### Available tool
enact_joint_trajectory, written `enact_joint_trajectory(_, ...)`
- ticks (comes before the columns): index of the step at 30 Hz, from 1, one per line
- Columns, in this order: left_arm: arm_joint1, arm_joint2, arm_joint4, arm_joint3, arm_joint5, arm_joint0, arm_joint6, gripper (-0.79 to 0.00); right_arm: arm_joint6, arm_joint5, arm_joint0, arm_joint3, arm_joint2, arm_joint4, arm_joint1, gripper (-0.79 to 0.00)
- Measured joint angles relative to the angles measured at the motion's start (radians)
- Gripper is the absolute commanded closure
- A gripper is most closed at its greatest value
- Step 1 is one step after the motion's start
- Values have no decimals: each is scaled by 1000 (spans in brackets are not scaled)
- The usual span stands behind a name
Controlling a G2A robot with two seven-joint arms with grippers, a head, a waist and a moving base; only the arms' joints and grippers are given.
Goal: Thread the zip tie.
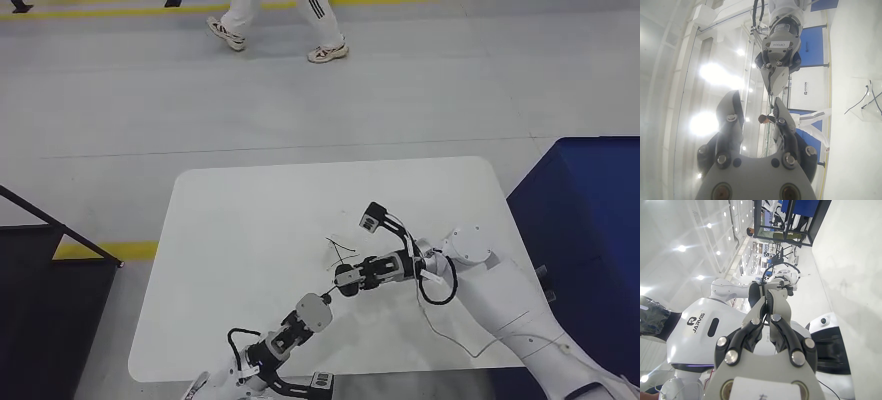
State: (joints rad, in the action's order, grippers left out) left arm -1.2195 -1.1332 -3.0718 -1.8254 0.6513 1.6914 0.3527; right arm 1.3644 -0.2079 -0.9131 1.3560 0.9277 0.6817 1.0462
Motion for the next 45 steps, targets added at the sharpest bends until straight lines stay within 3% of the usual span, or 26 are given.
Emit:
enact_joint_trajectory(6, 0, 0, 0, 0, 0, 0, 0, -785, -5, -5, -2, 7, 2, -2, 0, 0)
enact_joint_trajectory(9, 1, -8, 66, -2, -66, 1, -9, -785, -22, -60, -17, 52, 29, -22, -5, 0)
enact_joint_trajectory(12, 6, -35, 333, -37, -257, 11, 40, -785, -13, -118, -47, 99, 81, -17, -17, 0)
enact_joint_trajectory(15, 17, -113, 738, -52, -503, 21, 157, -785, -7, -177, -88, 148, 143, -3, -29, 0)
enact_joint_trajectory(19, 26, -169, 1047, -27, -767, 17, 187, -785, -12, -206, -106, 166, 165, 1, -32, 0)
enact_joint_trajectory(21, 26, -170, 1095, -26, -800, 16, 184, -785, -12, -204, -105, 165, 164, 0, -32, 0)
enact_joint_trajectory(29, 25, -167, 1067, -25, -778, 17, 181, -785, -11, -204, -105, 165, 163, 0, -32, 0)
enact_joint_trajectory(32, 28, -196, 1181, -40, -892, 20, 127, -785, -11, -204, -105, 165, 163, 0, -32, 0)
enact_joint_trajectory(35, 41, -285, 1496, -33, -1194, 12, -20, -785, -11, -204, -105, 165, 163, 0, -32, 0)
enact_joint_trajectory(37, 48, -327, 1744, -16, -1370, 6, -177, -785, -12, -205, -105, 166, 164, 0, -32, 0)
enact_joint_trajectory(38, 49, -330, 1831, -14, -1412, 5, -230, -785, -18, -210, -105, 173, 168, -3, -32, 0)
enact_joint_trajectory(41, 48, -328, 1985, -15, -1427, 5, -269, -785, -70, -301, -113, 245, 214, -19, -35, 0)
enact_joint_trajectory(45, 48, -328, 1903, -16, -1415, 5, -205, -785, -119, -367, -149, 395, 278, 33, -41, 0)
